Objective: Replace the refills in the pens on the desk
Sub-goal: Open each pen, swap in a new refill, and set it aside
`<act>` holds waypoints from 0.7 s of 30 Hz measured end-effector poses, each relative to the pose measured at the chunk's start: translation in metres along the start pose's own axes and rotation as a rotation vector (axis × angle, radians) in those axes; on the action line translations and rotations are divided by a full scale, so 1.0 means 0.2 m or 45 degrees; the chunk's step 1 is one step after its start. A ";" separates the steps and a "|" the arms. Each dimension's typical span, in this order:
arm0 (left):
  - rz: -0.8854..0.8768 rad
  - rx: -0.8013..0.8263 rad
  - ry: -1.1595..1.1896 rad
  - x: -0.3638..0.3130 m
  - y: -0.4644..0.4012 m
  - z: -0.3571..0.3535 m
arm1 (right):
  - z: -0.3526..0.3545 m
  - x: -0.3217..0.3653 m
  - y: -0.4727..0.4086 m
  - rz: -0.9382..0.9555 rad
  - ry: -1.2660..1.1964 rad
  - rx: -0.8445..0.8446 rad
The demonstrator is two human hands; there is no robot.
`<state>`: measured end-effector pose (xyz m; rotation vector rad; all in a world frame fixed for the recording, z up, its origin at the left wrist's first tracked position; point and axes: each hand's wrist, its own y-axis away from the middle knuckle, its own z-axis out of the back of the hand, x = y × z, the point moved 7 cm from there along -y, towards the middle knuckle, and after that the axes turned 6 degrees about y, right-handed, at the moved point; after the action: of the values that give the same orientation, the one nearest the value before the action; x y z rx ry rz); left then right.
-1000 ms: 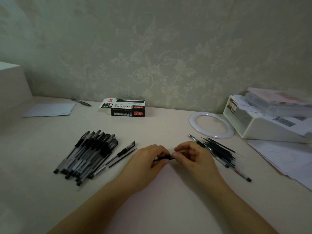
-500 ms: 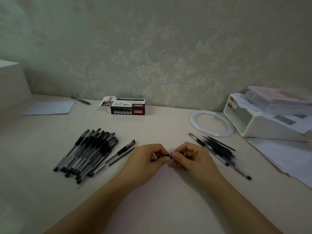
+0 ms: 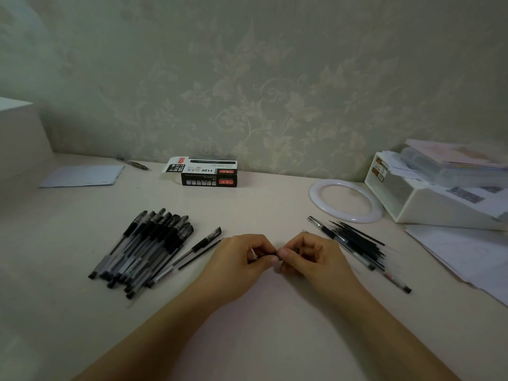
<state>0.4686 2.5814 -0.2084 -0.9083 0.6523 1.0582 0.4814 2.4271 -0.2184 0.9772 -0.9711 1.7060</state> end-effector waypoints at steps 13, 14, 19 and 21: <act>-0.140 -0.412 -0.453 -0.07 0.01 0.19 | 0.04 0.03 0.01 -0.008 0.205 -0.191; -0.110 -0.461 -0.507 -0.07 0.02 0.22 | 0.03 0.03 0.01 -0.004 0.224 -0.185; 0.205 -0.600 -0.738 0.04 0.04 0.37 | 0.02 0.03 0.02 0.002 0.235 -0.171; 0.306 -0.652 -0.793 0.07 0.06 0.43 | 0.02 0.03 0.02 -0.002 0.234 -0.175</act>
<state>0.4661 2.6650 -0.1816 -0.8722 -0.0441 1.6729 0.4761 2.4241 -0.2121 0.7181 -0.9519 1.6717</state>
